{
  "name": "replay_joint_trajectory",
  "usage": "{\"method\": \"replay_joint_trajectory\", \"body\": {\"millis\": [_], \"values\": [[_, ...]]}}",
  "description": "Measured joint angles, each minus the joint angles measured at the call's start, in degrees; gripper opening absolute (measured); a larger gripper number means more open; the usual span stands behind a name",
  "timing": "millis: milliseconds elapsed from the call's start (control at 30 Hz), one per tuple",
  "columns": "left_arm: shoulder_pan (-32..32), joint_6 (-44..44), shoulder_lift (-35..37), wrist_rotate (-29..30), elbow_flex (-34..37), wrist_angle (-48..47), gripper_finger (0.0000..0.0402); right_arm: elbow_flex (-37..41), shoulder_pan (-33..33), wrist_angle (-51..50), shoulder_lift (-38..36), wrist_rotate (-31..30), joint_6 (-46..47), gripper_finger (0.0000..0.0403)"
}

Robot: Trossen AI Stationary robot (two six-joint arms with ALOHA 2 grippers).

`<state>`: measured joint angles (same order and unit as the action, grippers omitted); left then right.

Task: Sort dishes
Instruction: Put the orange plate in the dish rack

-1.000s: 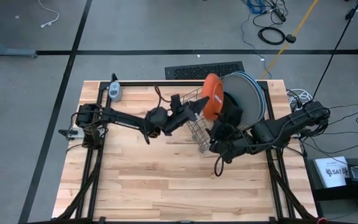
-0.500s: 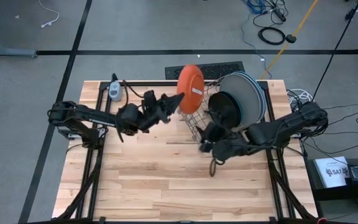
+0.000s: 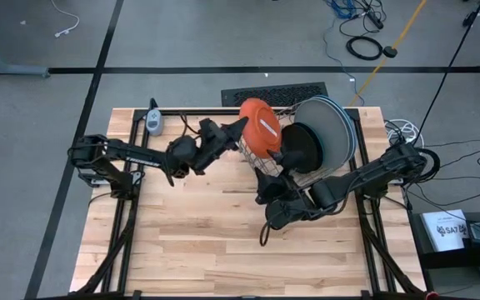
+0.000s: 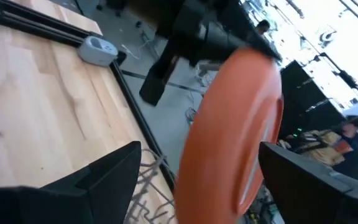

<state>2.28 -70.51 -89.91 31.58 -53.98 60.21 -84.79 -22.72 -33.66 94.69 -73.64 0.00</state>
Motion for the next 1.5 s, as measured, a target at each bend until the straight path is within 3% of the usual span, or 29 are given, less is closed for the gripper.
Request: {"method": "replay_joint_trajectory", "body": {"millis": [167, 333, 700, 833, 1000, 1300, 1500], "values": [[-0.5, 0.4, 0.1, -1.3, 0.0, 7.3, 0.0, 0.0, -0.1, -2.0, 0.2, -2.5, 3.6, 0.0318], [-2.5, 0.7, 0.1, -1.6, 0.0, 7.9, 0.0, 0.0, -0.2, -0.7, 0.2, -10.8, 5.0, 0.0318], [-4.7, 0.6, 0.1, -1.3, -1.9, 8.0, 0.0004, 0.0, 1.5, 2.6, 1.6, -9.5, -1.4, 0.0318], [-5.4, 2.0, 0.1, -1.4, -2.0, 7.9, 0.0005, 0.1, 1.8, 6.0, 1.9, -15.4, -2.4, 0.0311], [-5.8, 2.0, 0.1, -1.5, -2.1, 8.1, 0.0006, 0.1, 1.6, 11.5, 1.4, -16.0, -8.4, 0.0251], [-5.9, 1.8, 0.1, -1.6, -2.0, 8.1, 0.0007, 0.1, 1.4, 14.2, 1.4, -20.4, -12.3, 0.0028], [-5.8, 2.0, 0.2, -3.8, -2.0, 8.7, 0.0012, 0.0, 1.3, 14.5, 1.3, -19.5, -11.8, 0.0025]]}}
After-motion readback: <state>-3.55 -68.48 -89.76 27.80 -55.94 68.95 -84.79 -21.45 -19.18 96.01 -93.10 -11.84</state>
